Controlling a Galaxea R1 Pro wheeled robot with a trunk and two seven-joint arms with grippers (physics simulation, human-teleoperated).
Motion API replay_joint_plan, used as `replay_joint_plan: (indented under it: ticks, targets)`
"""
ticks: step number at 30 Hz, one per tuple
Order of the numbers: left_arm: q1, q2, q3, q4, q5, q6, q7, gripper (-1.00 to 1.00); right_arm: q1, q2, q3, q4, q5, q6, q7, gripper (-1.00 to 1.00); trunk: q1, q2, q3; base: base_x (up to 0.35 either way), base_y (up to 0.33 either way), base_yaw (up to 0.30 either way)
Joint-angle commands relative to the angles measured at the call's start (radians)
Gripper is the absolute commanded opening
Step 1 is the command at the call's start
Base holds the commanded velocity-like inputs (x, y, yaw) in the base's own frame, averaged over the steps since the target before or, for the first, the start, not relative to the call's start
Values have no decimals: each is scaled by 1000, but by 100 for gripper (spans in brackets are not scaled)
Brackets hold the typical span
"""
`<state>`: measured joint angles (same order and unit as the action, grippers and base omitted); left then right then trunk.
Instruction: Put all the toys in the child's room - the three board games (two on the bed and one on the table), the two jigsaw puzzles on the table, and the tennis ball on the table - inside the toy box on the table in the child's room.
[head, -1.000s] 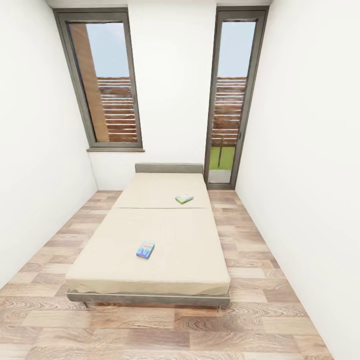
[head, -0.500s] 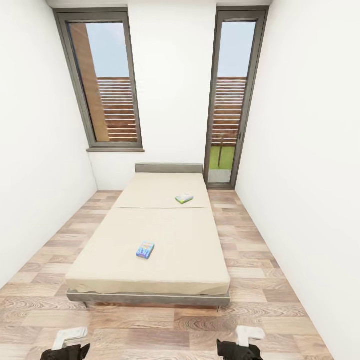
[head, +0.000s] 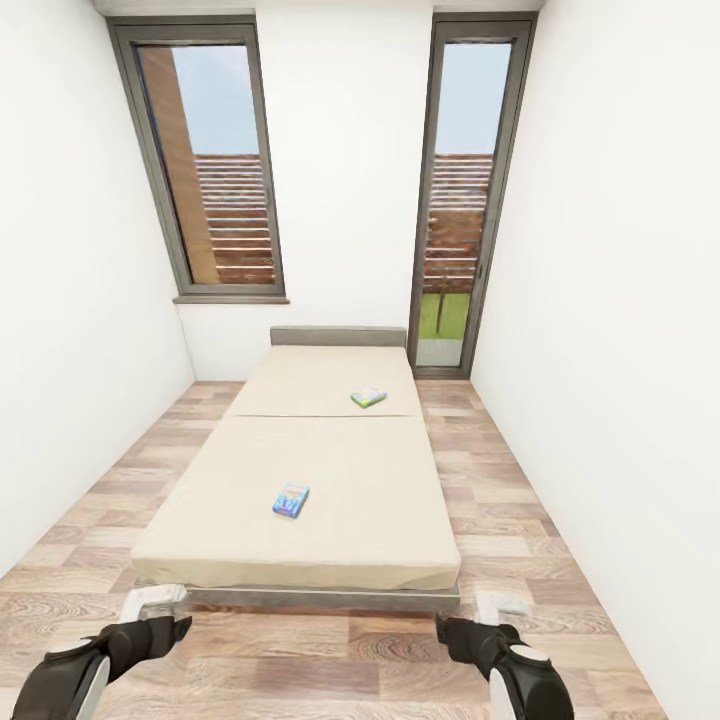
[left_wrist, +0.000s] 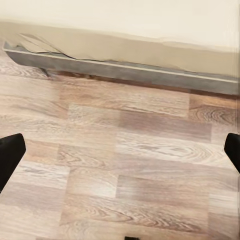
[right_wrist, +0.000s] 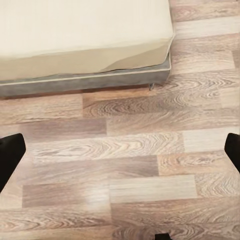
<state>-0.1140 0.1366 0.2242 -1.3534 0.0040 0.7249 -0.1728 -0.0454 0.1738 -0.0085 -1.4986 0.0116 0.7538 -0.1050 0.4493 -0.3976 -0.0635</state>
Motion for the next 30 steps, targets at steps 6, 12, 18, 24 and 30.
replay_joint_plan:
  ticks: [6,12,18,24,30]
  targets:
    - [-17,-4,-15,-6,-3,21,-5,100,-21,1,10,-23,0,26,-1,100,1,-2,-2,0,0,0]
    - [-19,-3,-42,-2,-6,25,-4,100,-23,1,11,-29,-1,30,2,100,1,-2,-4,8,6,-36]
    - [-19,-3,-46,-2,-8,27,-4,100,-24,1,11,-23,-1,25,2,100,1,-2,-10,125,168,-165]
    - [-19,-3,-48,-3,-8,25,-3,100,-24,-4,12,-22,-1,18,5,100,1,-2,-12,94,88,-55]
    - [-19,-2,-46,-3,-7,24,-4,100,-24,-3,15,-16,1,15,4,100,1,-2,-12,14,62,-8]
